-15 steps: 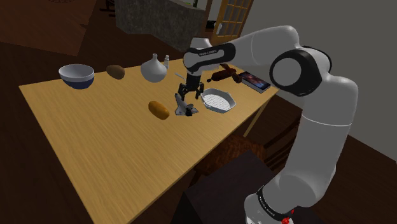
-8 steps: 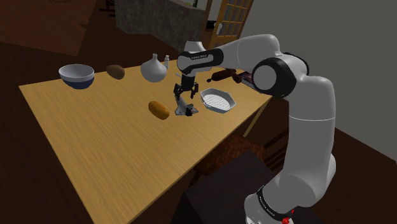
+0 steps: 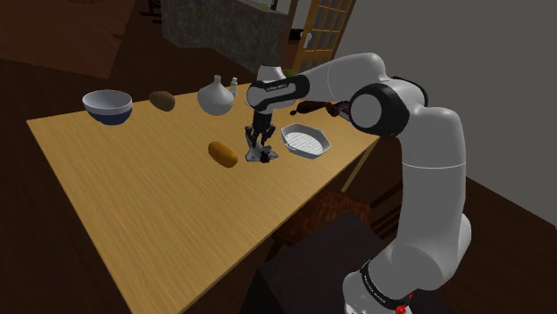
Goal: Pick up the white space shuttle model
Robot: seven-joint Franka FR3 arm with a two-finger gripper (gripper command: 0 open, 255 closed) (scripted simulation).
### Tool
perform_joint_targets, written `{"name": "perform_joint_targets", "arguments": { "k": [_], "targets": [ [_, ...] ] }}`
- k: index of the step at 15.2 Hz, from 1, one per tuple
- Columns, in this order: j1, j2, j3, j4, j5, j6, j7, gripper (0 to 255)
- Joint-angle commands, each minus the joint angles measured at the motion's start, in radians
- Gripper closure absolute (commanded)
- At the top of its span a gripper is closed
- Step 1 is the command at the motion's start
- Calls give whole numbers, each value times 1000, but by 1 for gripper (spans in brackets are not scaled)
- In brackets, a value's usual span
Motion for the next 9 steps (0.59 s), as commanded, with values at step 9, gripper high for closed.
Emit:
{"name": "perform_joint_targets", "arguments": {
  "k": [9],
  "targets": [
    [0, -4, 0, 6, 0, -9, 0, 255]
  ]
}}
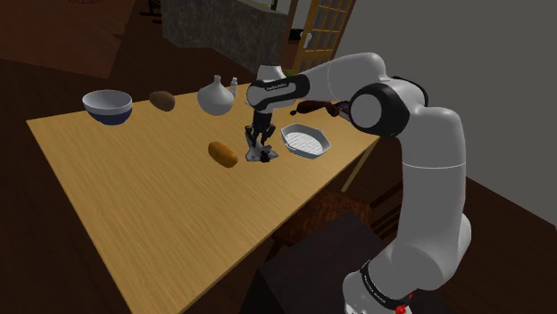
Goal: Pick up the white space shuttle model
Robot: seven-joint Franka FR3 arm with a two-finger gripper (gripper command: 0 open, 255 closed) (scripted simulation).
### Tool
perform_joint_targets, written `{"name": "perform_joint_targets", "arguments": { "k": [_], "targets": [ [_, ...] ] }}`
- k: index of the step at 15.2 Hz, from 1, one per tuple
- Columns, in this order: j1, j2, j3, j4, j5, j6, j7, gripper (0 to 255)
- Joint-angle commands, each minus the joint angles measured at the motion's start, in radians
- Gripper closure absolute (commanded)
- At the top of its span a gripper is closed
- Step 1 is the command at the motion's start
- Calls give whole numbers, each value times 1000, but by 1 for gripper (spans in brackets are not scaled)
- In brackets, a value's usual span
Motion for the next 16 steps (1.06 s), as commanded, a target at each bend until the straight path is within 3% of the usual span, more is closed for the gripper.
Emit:
{"name": "perform_joint_targets", "arguments": {
  "k": [1, 16],
  "targets": [
    [0, -10, 0, 4, 0, -14, 0, 255],
    [0, -84, -2, 67, -2, -151, 0, 255]
  ]
}}
